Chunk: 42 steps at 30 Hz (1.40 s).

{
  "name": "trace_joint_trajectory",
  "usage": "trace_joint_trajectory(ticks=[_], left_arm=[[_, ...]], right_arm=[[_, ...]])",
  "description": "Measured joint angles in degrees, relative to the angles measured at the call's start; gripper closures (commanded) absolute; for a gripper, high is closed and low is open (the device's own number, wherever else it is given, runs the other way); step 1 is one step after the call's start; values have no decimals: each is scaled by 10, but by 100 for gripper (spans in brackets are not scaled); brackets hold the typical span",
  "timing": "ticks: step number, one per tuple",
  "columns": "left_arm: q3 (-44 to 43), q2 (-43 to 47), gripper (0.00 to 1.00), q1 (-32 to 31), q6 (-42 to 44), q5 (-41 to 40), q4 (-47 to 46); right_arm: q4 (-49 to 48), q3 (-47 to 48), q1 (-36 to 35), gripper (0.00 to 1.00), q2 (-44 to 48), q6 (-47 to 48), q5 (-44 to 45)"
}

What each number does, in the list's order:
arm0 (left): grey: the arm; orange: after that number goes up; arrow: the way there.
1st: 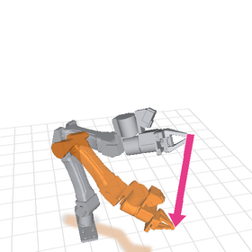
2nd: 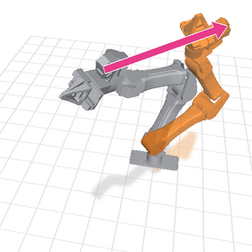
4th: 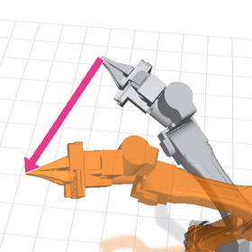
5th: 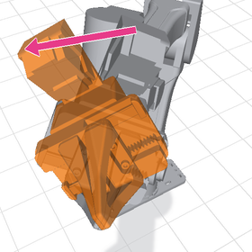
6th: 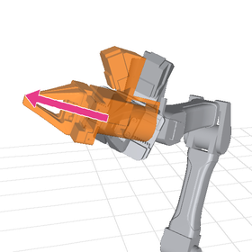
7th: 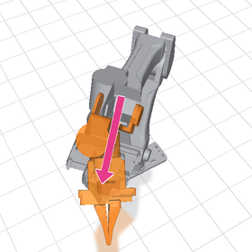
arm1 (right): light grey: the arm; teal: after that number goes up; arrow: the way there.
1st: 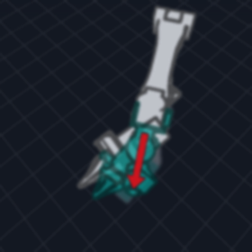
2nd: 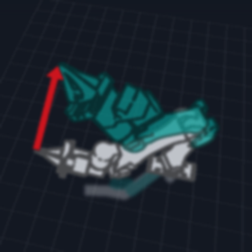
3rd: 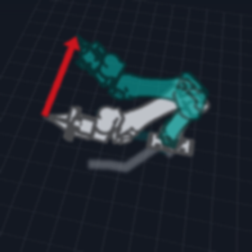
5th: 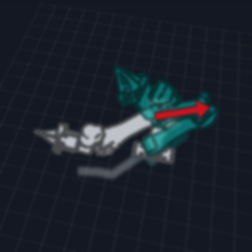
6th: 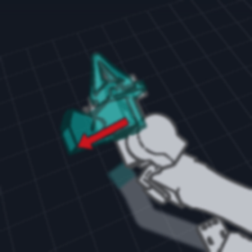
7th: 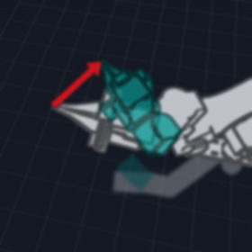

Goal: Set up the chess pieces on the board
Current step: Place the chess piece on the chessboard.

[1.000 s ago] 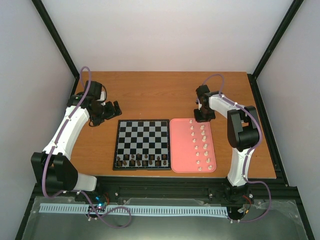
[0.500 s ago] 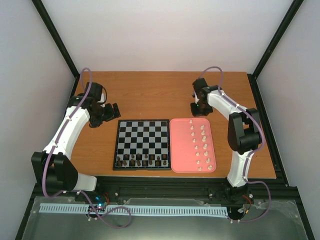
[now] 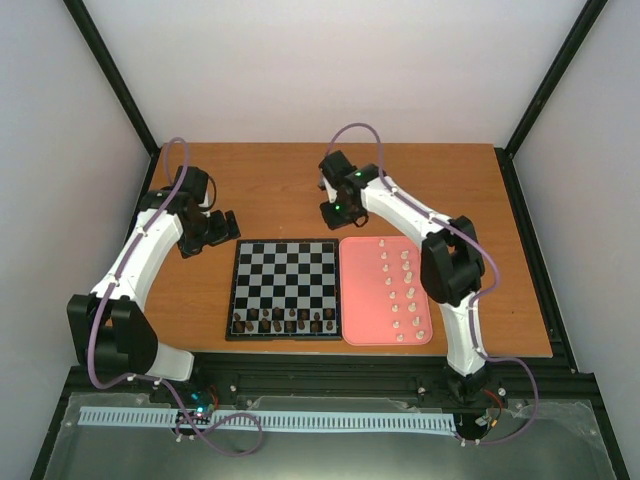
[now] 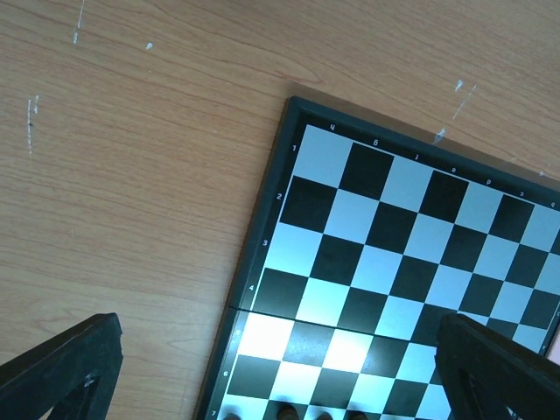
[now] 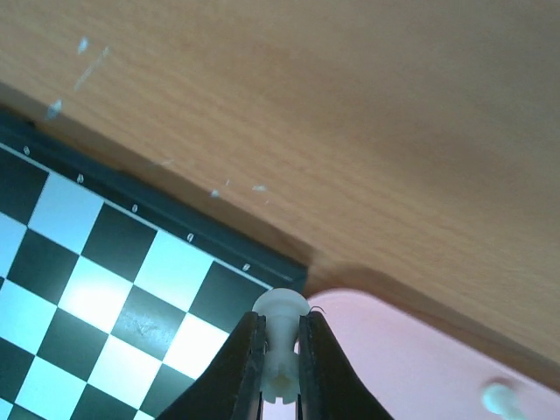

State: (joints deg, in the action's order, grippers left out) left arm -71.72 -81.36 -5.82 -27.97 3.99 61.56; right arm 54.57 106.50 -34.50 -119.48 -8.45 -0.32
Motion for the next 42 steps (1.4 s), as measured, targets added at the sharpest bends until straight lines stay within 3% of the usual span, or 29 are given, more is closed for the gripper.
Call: trace_joint_trajectory(ticks=[14, 42], left_arm=[[12, 0, 0, 0, 0, -8, 2], [19, 0, 0, 0, 1, -8, 1]], right_arm=[[45, 1, -14, 97, -39, 3, -66], [70, 60, -22, 97, -125, 11, -78]])
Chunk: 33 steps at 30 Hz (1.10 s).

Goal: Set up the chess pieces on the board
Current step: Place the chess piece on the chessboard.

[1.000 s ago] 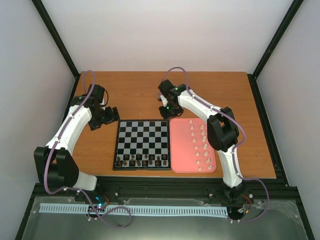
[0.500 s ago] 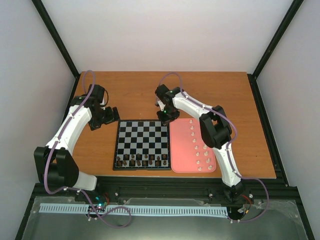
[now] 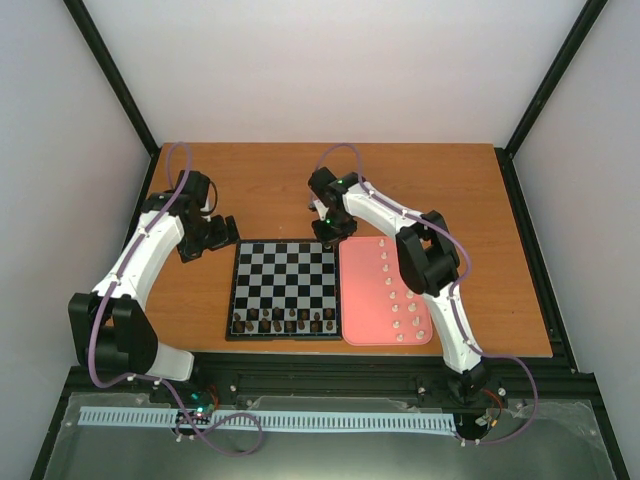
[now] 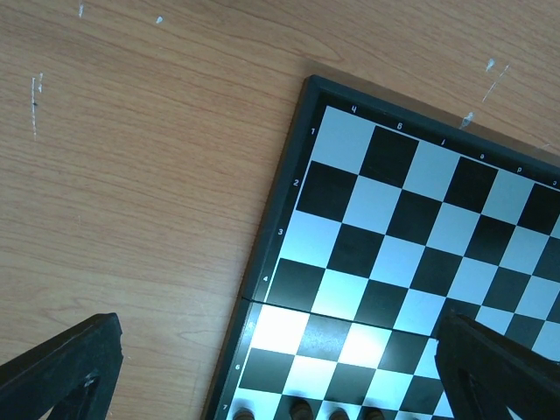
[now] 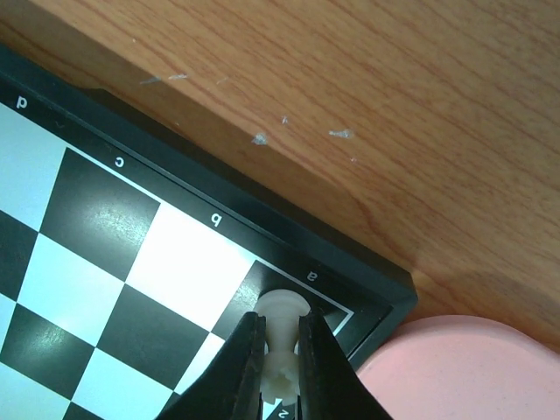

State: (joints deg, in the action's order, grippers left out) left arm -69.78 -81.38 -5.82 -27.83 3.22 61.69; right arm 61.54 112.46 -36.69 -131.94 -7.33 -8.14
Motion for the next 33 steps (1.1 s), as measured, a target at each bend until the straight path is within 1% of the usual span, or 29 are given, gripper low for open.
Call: trace_joint_trajectory(ticks=[4, 10, 16, 17, 19, 21, 27, 30, 33], left_arm=[[0, 0, 0, 0, 2, 0, 0], [0, 0, 0, 0, 8, 0, 0], [1, 0, 0, 0, 11, 0, 0], [1, 0, 0, 0, 11, 0, 0], [1, 0, 0, 0, 12, 0, 0], [1, 0, 0, 0, 12, 0, 0], [1, -2, 0, 0, 14, 0, 0], [1, -2, 0, 0, 16, 0, 0], [1, -4, 0, 0, 16, 0, 0]], right_arm=[[3, 4, 0, 94, -2, 0, 2], [6, 7, 0, 76, -4, -2, 2], [9, 7, 0, 65, -9, -1, 2], [9, 7, 0, 62, -9, -2, 1], [9, 7, 0, 52, -9, 0, 0], [8, 7, 0, 47, -9, 5, -3], [10, 7, -3, 44, 11, 14, -1], [17, 7, -2, 42, 46, 17, 12], [18, 6, 5, 44, 97, 17, 20]])
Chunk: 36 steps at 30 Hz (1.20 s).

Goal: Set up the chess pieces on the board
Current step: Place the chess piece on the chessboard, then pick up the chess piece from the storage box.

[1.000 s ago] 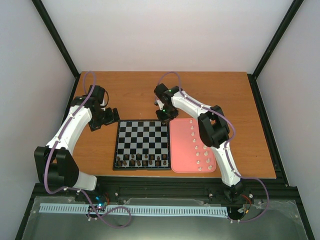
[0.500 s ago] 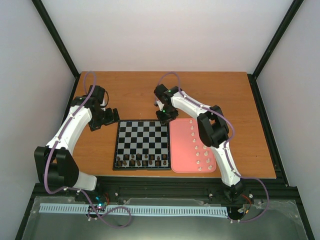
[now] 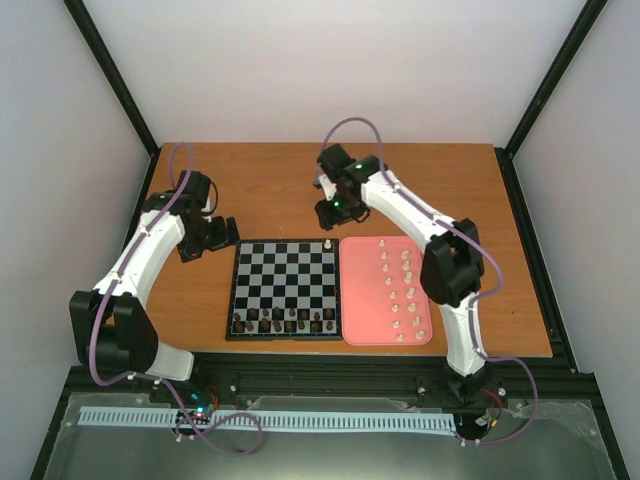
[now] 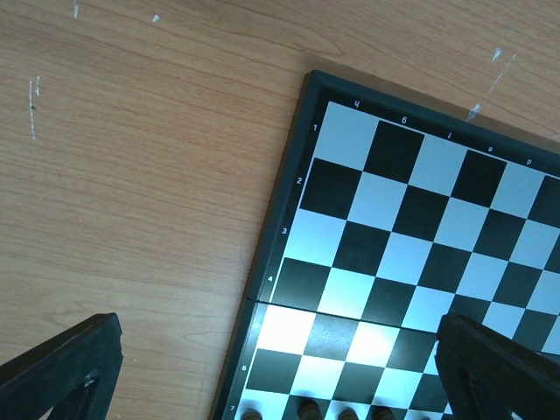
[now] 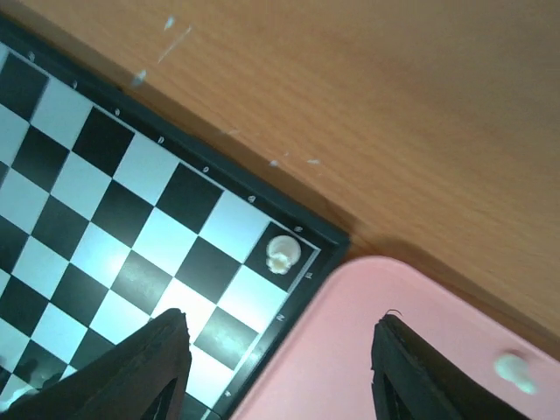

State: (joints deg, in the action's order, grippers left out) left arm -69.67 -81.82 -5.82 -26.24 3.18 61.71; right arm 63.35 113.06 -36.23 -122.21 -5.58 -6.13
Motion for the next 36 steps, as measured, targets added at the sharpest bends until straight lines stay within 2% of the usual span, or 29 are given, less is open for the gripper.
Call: trace_joint_trajectory(ticks=[5, 11, 22, 36], left_arm=[[0, -9, 0, 0, 2, 0, 0], [0, -18, 0, 0, 5, 0, 0], [-1, -30, 0, 0, 6, 0, 0], [-3, -46, 0, 0, 6, 0, 0]], right_arm=[[-12, -40, 56, 51, 58, -4, 10], [-15, -105, 124, 54, 36, -8, 55], [-26, -174, 133, 63, 20, -2, 66], [-38, -183, 142, 73, -2, 2, 58]])
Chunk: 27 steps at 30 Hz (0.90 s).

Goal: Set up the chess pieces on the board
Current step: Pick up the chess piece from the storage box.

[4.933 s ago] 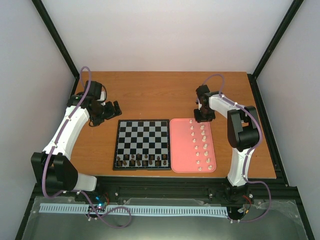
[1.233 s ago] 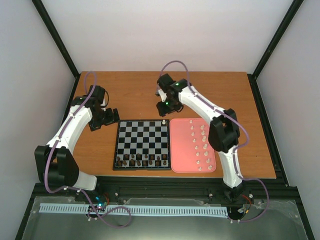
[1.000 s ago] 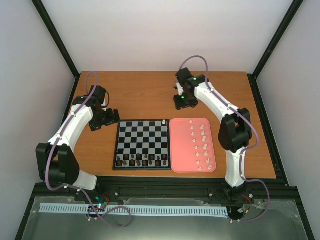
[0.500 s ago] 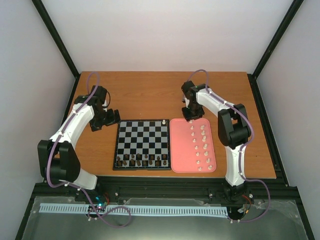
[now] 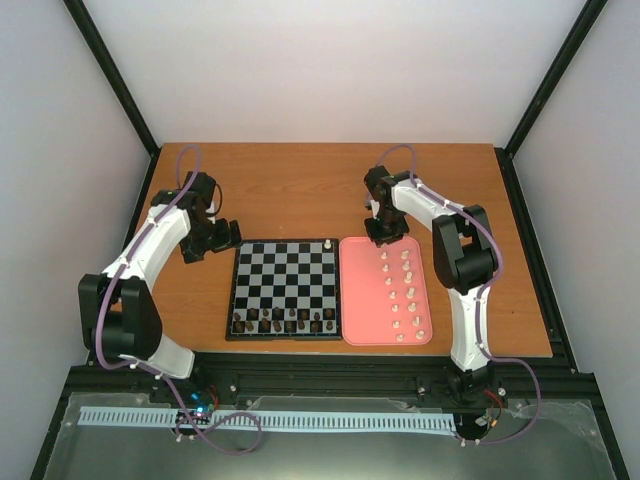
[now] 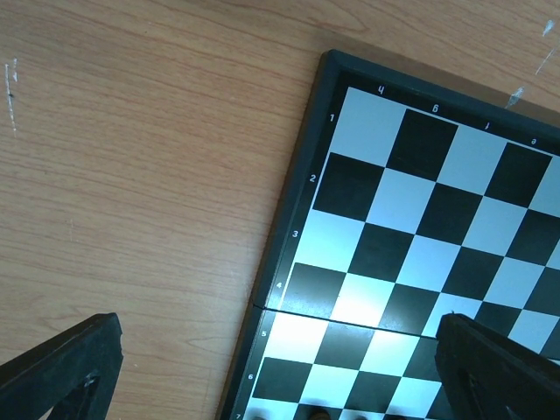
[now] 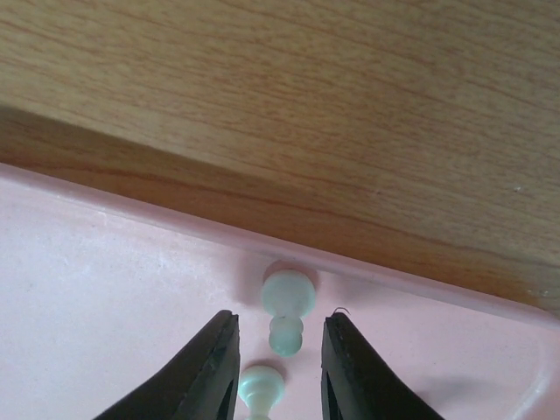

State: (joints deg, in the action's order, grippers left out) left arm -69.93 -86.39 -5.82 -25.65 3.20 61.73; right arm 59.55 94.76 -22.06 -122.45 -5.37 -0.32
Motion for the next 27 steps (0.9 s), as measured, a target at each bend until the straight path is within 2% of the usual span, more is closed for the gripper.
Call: trace_joint_trajectory(ticks=[9, 14, 27], left_arm=[[-5, -11, 0, 0, 0, 0, 0], [-8, -16, 0, 0, 0, 1, -1], [-10, -29, 0, 0, 0, 9, -4]], right_arm=[[0, 6, 3, 89, -13, 1, -6], [1, 15, 3, 94, -15, 0, -6], [29, 51, -17, 95, 6, -3, -9]])
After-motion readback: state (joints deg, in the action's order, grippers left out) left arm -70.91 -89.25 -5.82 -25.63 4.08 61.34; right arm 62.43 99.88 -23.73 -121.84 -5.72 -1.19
